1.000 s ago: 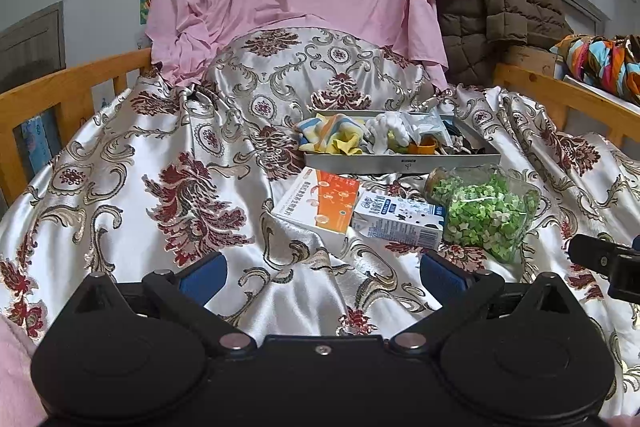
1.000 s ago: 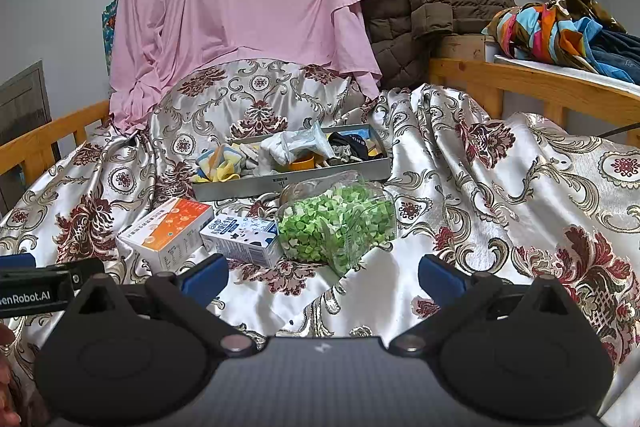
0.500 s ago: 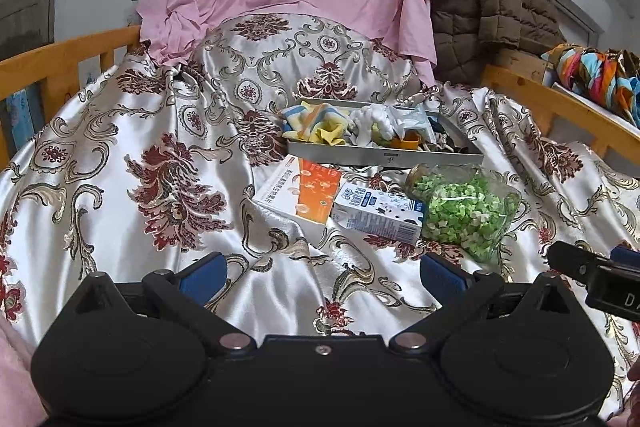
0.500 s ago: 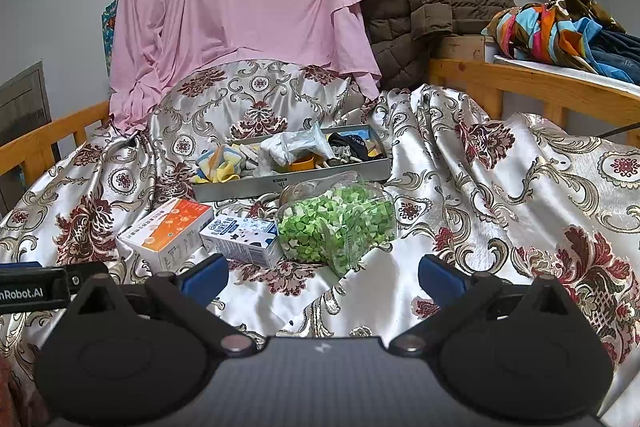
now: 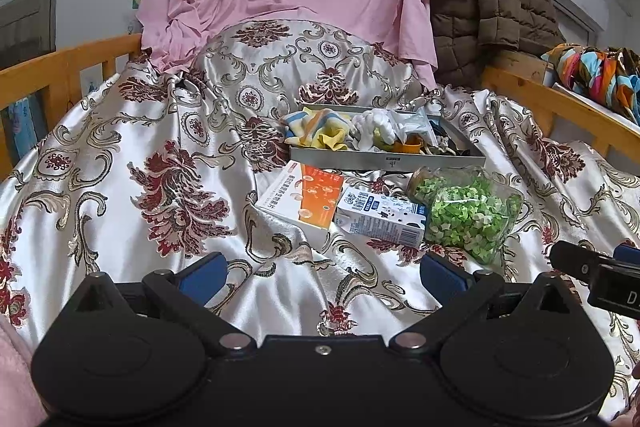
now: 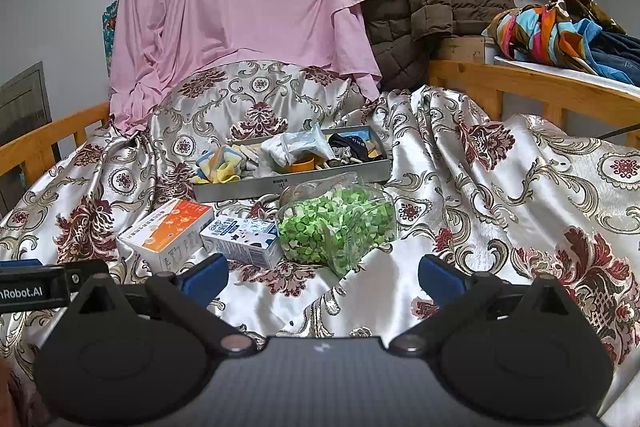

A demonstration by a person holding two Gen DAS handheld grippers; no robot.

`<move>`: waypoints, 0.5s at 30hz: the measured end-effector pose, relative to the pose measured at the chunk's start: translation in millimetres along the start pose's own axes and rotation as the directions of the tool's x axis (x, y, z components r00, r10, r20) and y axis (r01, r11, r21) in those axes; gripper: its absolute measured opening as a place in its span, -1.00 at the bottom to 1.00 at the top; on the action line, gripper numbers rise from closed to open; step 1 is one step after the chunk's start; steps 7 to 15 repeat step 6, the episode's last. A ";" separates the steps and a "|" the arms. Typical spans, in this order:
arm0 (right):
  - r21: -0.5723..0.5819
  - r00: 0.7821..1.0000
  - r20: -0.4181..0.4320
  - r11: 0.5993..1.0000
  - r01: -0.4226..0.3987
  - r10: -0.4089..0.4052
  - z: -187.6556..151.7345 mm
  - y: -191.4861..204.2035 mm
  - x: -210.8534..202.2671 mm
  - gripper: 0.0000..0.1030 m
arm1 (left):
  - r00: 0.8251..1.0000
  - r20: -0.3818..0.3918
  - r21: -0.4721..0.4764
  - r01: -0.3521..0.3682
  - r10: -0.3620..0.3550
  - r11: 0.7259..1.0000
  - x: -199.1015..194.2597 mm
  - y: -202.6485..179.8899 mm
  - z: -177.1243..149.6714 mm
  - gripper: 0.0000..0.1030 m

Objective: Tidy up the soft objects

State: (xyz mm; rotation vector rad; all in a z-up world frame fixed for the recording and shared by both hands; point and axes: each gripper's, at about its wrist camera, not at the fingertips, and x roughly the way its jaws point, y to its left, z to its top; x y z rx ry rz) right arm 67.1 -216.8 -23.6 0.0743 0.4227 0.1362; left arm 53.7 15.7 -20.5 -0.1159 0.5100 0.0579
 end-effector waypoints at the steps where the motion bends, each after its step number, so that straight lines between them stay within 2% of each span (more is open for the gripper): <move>1: 0.000 1.000 0.000 1.000 0.000 0.000 0.0 0.0 0.1 1.00 | 1.000 0.000 0.001 0.000 0.000 1.000 0.1 0.0 0.0 0.99; 15: 0.000 1.000 0.000 1.000 0.000 0.000 -0.1 0.4 0.1 1.00 | 1.000 -0.002 0.005 0.001 -0.001 1.000 0.1 0.4 0.1 0.99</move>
